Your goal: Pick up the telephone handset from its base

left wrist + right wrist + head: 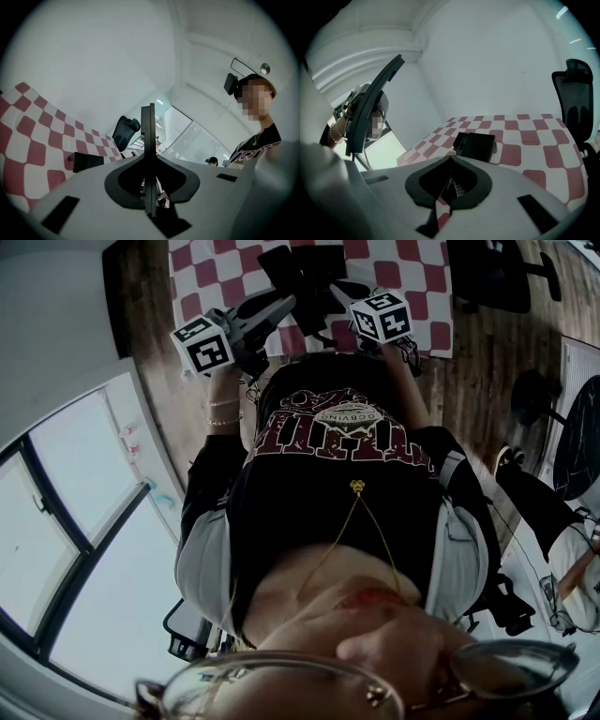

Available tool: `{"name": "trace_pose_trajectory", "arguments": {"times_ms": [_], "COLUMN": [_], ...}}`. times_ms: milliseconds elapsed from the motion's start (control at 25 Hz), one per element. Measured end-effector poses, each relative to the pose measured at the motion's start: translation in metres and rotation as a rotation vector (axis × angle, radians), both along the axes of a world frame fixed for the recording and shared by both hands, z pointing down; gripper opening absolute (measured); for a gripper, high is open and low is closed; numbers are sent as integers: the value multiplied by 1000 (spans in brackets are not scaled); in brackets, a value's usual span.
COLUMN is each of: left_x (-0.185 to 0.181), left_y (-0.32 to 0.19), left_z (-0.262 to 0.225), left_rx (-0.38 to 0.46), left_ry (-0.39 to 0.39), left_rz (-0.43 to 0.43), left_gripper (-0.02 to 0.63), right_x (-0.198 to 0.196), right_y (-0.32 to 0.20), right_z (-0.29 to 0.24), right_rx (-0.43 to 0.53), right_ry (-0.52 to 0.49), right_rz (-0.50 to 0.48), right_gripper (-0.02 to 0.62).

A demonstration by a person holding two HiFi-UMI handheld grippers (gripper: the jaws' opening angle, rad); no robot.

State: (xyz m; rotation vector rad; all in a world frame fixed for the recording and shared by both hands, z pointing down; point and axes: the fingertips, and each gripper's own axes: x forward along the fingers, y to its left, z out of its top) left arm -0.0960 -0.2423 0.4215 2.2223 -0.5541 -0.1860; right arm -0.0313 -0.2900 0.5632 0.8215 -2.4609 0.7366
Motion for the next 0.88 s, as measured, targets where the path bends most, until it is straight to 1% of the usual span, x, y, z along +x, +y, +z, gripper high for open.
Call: {"name": "trace_pose_trajectory", "arguments": {"times_ms": [880], "left_x": [1], "left_y": [1], "left_z": [0], "left_rx": [3], "left_ry": [0], "left_rz": [21], "left_gripper": [74], "right_x": [-3], "right_y": [2], "right_z": [-2], "right_rx": [-3], "right_ry": [-9], "right_rz": [-9], "right_gripper": [20]}}
